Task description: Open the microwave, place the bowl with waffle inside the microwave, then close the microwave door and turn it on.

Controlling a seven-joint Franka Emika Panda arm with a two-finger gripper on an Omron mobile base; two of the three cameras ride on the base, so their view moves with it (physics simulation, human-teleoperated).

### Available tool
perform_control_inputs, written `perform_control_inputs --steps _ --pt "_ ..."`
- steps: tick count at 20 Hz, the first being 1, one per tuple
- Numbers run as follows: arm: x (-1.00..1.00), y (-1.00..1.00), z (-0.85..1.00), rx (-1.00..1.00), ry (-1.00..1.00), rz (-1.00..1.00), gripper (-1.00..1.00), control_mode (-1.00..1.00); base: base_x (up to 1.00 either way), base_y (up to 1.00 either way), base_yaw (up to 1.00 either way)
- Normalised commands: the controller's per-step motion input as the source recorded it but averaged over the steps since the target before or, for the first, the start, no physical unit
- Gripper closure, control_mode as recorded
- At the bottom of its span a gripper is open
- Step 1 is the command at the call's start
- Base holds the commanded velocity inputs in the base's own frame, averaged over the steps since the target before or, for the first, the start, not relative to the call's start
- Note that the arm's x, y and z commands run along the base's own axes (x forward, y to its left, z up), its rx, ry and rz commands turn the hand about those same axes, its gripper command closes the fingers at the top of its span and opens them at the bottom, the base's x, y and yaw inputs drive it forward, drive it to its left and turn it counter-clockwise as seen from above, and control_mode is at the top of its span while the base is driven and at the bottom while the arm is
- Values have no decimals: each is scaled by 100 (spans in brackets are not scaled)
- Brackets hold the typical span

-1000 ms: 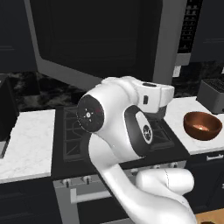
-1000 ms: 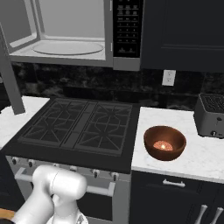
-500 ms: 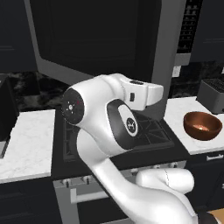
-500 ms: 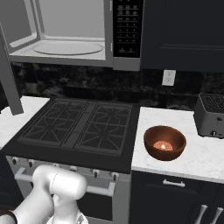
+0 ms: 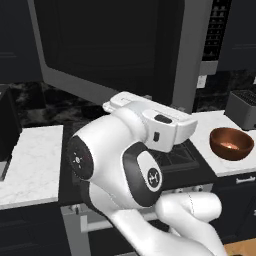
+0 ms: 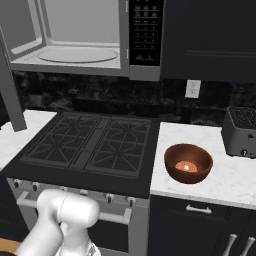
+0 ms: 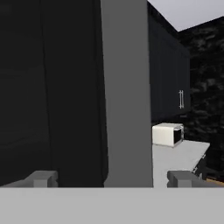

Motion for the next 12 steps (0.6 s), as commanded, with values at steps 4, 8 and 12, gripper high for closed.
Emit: perform_control_inputs --steps 4,8,12 --pt "-74 -7 3 -3 -5 -4 -100 -100 0 0 0" --pt "-92 -46 3 -2 -1 18 -100 -100 0 0 0" --pt "-74 -72 0 1 -3 54 -100 -100 0 0 0"
